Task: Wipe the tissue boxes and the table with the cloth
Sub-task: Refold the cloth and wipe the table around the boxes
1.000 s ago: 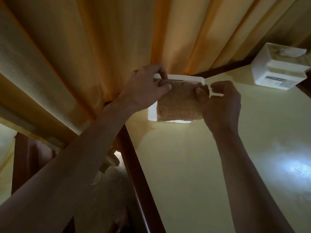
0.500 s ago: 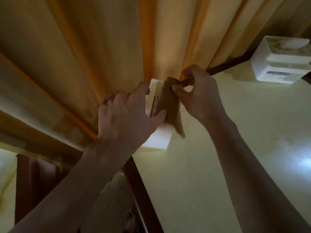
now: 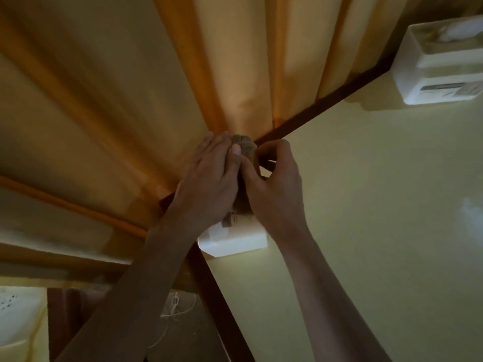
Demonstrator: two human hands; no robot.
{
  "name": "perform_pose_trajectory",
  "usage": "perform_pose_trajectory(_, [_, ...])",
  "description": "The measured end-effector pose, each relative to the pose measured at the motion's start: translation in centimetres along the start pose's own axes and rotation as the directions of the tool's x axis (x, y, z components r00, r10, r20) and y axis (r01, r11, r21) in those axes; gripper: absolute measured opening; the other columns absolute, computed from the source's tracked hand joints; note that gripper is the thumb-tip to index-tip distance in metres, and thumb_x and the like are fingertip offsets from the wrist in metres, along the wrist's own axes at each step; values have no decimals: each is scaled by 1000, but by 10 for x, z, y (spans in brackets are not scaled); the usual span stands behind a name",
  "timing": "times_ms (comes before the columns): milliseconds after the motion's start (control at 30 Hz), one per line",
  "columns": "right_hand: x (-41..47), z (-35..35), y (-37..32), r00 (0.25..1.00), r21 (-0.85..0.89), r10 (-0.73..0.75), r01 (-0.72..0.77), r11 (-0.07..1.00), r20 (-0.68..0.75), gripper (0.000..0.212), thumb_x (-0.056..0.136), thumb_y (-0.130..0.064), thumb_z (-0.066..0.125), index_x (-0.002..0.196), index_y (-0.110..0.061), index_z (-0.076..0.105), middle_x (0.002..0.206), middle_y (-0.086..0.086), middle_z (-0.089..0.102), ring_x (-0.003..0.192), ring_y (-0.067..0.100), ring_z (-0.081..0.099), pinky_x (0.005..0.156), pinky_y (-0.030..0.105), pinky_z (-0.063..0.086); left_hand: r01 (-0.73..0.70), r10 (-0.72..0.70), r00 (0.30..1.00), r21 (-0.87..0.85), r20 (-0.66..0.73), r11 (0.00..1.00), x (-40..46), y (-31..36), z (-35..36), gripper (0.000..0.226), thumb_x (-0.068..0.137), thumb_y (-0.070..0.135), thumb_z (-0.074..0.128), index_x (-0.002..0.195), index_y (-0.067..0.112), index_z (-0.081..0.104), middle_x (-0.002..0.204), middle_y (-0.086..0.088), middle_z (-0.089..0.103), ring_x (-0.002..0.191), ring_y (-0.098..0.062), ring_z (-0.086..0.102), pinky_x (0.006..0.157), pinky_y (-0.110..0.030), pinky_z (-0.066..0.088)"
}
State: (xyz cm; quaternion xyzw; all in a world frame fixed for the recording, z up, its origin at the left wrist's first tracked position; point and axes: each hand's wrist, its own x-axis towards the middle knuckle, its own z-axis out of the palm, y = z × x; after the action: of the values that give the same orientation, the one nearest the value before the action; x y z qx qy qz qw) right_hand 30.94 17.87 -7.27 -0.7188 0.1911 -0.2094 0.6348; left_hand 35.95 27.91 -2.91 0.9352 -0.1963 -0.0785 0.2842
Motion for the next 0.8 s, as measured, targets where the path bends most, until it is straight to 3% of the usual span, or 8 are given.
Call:
perform_pose_trajectory(167, [-4, -3, 6, 991, 145, 41, -59, 988, 125, 30, 106, -35, 52, 134, -23, 52, 115, -12, 66, 103, 1, 65, 84, 21, 56, 16, -19, 999, -92, -25, 996, 7, 6, 10, 48, 109, 45, 24, 142, 22, 51, 147, 2, 49, 143, -16, 35, 121, -48, 27])
perform_pose_trajectory(233, [-6, 0, 11, 973, 242, 82, -135, 961, 217, 40, 108, -42, 44, 147, -31, 44, 129, -13, 64, 115, 2, 63, 96, 30, 55, 23, -25, 999, -65, -41, 998, 5, 11, 12, 48, 109, 46, 23, 142, 23, 50, 149, 3, 47, 144, -14, 34, 123, -46, 23])
perform_pose_trajectory(333, [-9, 4, 20, 940, 348, 116, -231, 908, 321, 59, 105, -56, 35, 160, -40, 23, 161, -11, 38, 149, 11, 36, 121, 47, 35, -8, 13, 996, 55, -84, 998, 3, 12, 17, 53, 109, 47, 18, 153, 25, 39, 161, 7, 33, 150, -4, 17, 127, -44, 9])
perform_pose_trajectory(400, [-11, 2, 21, 932, 327, 126, -243, 913, 341, 58, 109, -51, 29, 163, -38, 12, 170, -16, 14, 156, 1, 8, 129, 44, 15, -11, 17, 996, 69, -84, 998, 1, 7, 21, 51, 110, 44, 17, 158, 30, 28, 159, 29, 16, 137, 24, -2, 125, -28, -7])
perform_pose_trajectory(467, [-16, 1, 25, 930, 330, 111, -233, 915, 350, 57, 111, -48, 25, 163, -37, 8, 170, -22, 4, 153, -7, -2, 130, 43, 9, -84, 95, 991, 121, -91, 989, 0, -1, 23, 46, 111, 38, 22, 157, 33, 24, 143, 45, 2, 124, 37, -12, 115, -9, -12])
perform_pose_trajectory(567, [-23, -1, 28, 928, 336, 89, -219, 916, 362, 57, 110, -48, 22, 163, -38, 5, 169, -24, 1, 152, -9, -4, 129, 43, 8, -150, 179, 973, 192, -145, 970, 3, -12, 25, 41, 111, 26, 33, 152, 34, 29, 154, 30, 16, 141, 24, 0, 119, -9, -3])
perform_pose_trajectory(700, [-41, -5, 30, 926, 333, 85, -216, 918, 369, 59, 108, -47, 17, 163, -36, 1, 169, -24, -3, 150, -13, -10, 130, 39, 1, -44, 52, 995, 99, -84, 994, 5, 8, 24, 57, 106, 45, 16, 154, 26, 40, 161, 17, 32, 149, 6, 18, 127, -38, 12])
perform_pose_trajectory(800, [-55, -10, 31, 921, 348, 62, -207, 914, 384, 61, 106, -48, 15, 164, -34, 1, 169, -23, -2, 151, -12, -8, 130, 39, 1, -39, 48, 997, 165, -52, 985, 2, 11, 24, 63, 104, 50, 8, 158, 26, 31, 165, 15, 23, 150, 10, 7, 125, -24, -4])
